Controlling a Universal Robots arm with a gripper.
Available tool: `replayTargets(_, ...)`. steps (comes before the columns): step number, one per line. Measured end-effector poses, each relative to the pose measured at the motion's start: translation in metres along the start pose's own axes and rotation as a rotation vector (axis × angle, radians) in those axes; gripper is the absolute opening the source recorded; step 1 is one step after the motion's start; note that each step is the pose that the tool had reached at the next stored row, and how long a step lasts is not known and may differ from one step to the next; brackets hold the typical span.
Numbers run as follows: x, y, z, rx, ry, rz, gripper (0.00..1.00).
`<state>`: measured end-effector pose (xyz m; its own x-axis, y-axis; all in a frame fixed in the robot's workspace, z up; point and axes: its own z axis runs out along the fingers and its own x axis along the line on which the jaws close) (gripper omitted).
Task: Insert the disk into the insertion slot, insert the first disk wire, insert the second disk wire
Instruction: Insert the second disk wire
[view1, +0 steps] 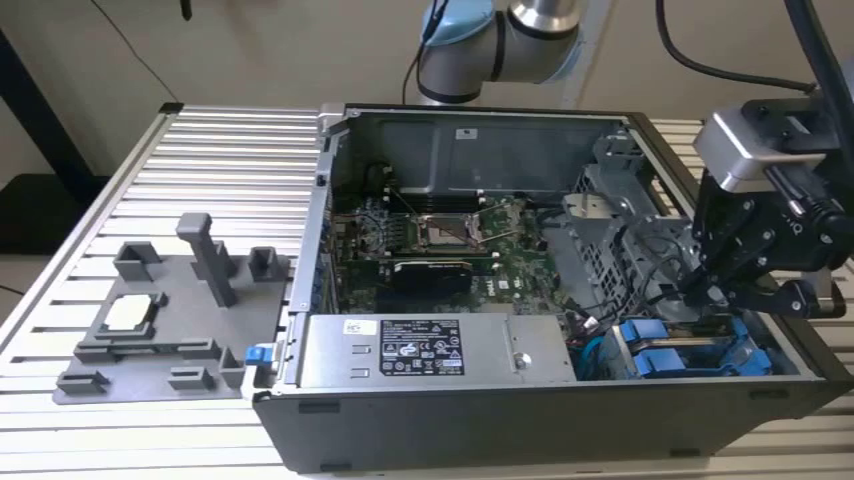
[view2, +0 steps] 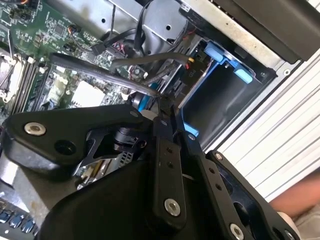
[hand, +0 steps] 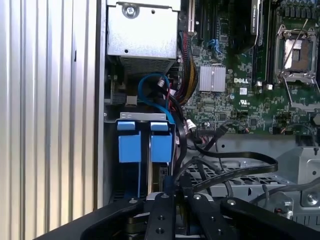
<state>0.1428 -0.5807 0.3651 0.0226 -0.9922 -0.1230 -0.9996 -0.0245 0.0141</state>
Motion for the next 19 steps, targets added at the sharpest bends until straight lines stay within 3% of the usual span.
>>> replayTargets(4, 0.0032, -0.0034, 0.0049, 0.0001, -0.0021, 0.000, 0.16)
replayTargets(19, 0.0060, -0.0037, 0.0155, 0.0025, -0.0003, 0.020, 0.16)
